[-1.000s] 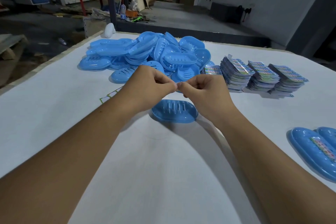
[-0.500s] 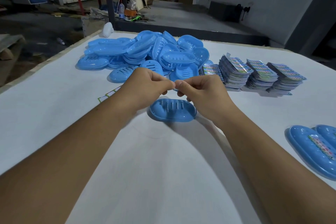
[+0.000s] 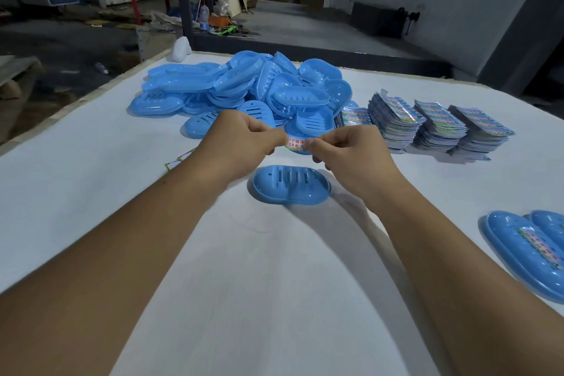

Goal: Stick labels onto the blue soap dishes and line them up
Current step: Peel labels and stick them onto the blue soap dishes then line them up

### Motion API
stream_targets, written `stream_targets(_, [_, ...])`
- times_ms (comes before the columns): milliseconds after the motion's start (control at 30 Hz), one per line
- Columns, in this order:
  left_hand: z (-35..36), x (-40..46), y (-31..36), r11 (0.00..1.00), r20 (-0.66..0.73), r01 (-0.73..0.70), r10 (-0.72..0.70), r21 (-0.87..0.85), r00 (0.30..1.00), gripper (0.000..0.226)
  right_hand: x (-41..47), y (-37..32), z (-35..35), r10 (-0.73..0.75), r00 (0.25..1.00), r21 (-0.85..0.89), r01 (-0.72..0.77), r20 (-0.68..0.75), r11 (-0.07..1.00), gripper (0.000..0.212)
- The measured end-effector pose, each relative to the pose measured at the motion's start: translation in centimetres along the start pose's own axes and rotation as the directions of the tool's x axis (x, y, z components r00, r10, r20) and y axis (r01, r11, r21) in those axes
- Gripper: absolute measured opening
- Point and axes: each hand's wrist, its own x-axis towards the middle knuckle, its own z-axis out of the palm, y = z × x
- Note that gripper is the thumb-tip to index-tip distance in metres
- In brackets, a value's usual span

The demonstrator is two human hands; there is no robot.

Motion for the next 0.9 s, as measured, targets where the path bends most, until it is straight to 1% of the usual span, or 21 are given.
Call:
stream_targets(100, [-0.2, 0.0, -0.1, 0.999, 0.01, 0.01, -0.01, 0.032, 1.0, 0.03, 0.1, 0.1, -0.2, 0.033, 0.999, 0.003, -0.033, -0.006, 0.999, 0.022])
stream_targets(167, [-0.2, 0.1, -0.4, 0.997, 0.021, 0.008, -0.009, 0.073, 1.0, 0.03, 0.3, 0.1, -0.5, 0.076, 0.997, 0.002, -0.076, 0.019, 0.997, 0.021])
stream_targets(233, [-0.1, 0.1, -0.8, 0.992, 0.035, 0.0, -0.004, 0.13, 0.999, 0.03, 0.3, 0.2, -0.7, 0.127, 0.989, -0.018, -0.126, 0.069, 0.992, 0.026])
stream_targets(300, [0.1, 0.0, -1.2, 0.99, 0.057, 0.0, -0.008, 0.141, 0.998, 0.023, 0.2, 0.3, -0.7, 0.153, 0.983, -0.048, -0.148, 0.103, 0.988, 0.032])
stream_targets(367, [0.2, -0.1, -1.3, 0.992, 0.077, 0.008, -0.018, 0.129, 0.997, 0.02, 0.2, 0.5, -0.6, 0.156, 0.981, -0.072, -0.148, 0.113, 0.986, 0.039])
stream_targets(500, [-0.1, 0.1, -1.3, 0.969, 0.071, -0.028, 0.011, 0.244, 0.997, 0.027, 0.1, 0.6, -0.5, 0.143, 0.979, -0.102, -0.129, 0.144, 0.986, 0.039])
stream_targets(733, [0.0, 0.2, -1.5, 0.966, 0.137, -0.015, -0.021, 0.257, 0.99, 0.028, 0.0, 0.9, -0.3, 0.111, 0.979, -0.142, -0.087, 0.173, 0.986, 0.055])
stream_targets(900, [0.2, 0.0, -1.5, 0.942, 0.112, -0.035, -0.003, 0.333, 0.994, 0.028, -0.2, 0.6, -0.2, 0.096, 0.984, -0.229, -0.06, 0.148, 0.971, 0.046])
